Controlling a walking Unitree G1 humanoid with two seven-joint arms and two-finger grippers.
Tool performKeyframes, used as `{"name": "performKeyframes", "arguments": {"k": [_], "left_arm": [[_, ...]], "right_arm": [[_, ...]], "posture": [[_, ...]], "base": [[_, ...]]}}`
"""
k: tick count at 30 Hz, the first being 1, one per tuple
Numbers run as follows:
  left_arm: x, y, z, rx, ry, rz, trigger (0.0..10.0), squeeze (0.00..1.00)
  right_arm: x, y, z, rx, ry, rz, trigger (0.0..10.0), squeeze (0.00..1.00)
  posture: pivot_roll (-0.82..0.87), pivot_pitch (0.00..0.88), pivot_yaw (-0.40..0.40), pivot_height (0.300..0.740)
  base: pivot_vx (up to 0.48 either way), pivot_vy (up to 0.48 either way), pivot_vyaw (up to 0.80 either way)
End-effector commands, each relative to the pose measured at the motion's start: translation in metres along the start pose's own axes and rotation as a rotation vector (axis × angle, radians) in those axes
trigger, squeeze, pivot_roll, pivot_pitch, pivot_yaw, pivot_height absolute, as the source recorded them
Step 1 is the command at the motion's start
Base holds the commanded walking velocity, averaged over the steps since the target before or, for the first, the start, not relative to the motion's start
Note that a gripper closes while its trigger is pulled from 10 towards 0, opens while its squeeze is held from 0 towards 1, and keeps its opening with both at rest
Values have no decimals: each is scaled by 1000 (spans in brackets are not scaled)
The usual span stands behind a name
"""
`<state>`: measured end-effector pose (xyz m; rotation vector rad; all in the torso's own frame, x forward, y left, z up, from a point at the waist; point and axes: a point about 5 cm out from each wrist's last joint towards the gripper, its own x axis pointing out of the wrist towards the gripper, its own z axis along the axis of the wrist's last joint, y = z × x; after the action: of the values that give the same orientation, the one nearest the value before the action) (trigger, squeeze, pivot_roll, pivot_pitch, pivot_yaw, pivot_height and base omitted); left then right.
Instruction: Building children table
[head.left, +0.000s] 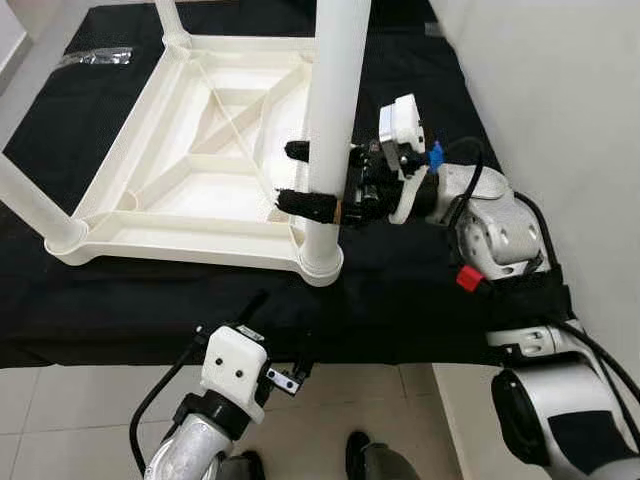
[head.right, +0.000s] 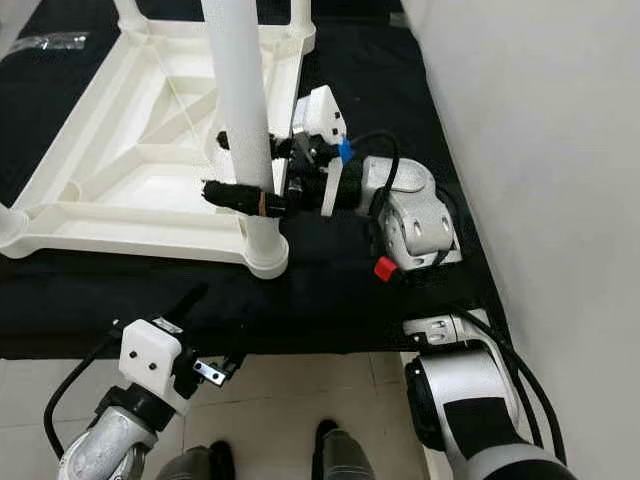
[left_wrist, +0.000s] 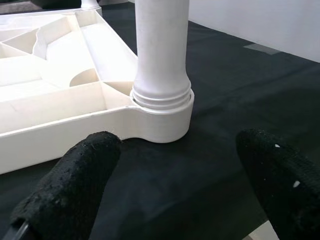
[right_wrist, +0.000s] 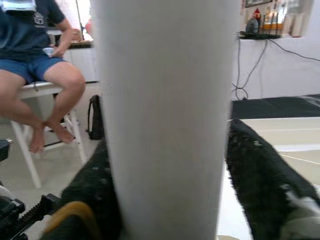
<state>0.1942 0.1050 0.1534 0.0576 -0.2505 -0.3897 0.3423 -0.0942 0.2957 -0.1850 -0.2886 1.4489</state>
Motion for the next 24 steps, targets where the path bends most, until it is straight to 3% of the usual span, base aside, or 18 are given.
{"name": "performKeyframes", "arguments": {"k": [1,10,13,14,16,18,19,20,22,23,24], "left_arm": [[-4,-3,-5,-1,37,-4,10000,0],[-6,-2,-4,-5,38,-7,10000,0],[-6,-3,-4,-7,38,-8,10000,0],[-6,-3,-4,-8,39,-7,10000,0],[-6,-3,-4,-8,39,-7,10000,0],[-8,-1,-4,-7,42,-5,10000,0],[-10,1,-4,-7,45,-4,10000,0],[-11,3,-5,-6,46,-4,10000,0],[-11,3,-5,-6,46,-4,10000,0],[-11,5,-5,-7,48,-7,10000,0],[-10,6,-5,-4,51,-13,10000,0]], "right_arm": [[-5,-3,9,-23,-36,29,0,0],[-19,3,6,2,-37,103,0,0],[-20,11,-1,23,-62,86,0,0],[-20,19,-13,45,-41,-19,0,0],[-20,19,-13,45,-41,-19,0,0],[-18,29,-40,147,47,-392,0,0],[-25,51,-71,202,193,-718,0,0],[-35,68,-87,227,298,-944,0,0],[-35,68,-87,227,298,-944,0,0],[-28,95,-94,184,393,-992,0,0],[-19,108,-96,171,432,-1000,0,0]], "posture": [[85,273,-36,740],[61,280,-35,740],[60,282,-36,740],[58,288,-39,740],[58,288,-39,740],[46,292,-35,740],[4,297,-27,740],[4,297,-27,740],[4,297,-27,740],[-1,309,3,740],[-10,301,16,740]], "base": [[0,0,0],[0,0,0],[0,0,0],[0,0,0],[0,0,0],[0,0,0],[0,0,0],[0,0,0],[0,0,0],[0,0,0],[0,0,0]]}}
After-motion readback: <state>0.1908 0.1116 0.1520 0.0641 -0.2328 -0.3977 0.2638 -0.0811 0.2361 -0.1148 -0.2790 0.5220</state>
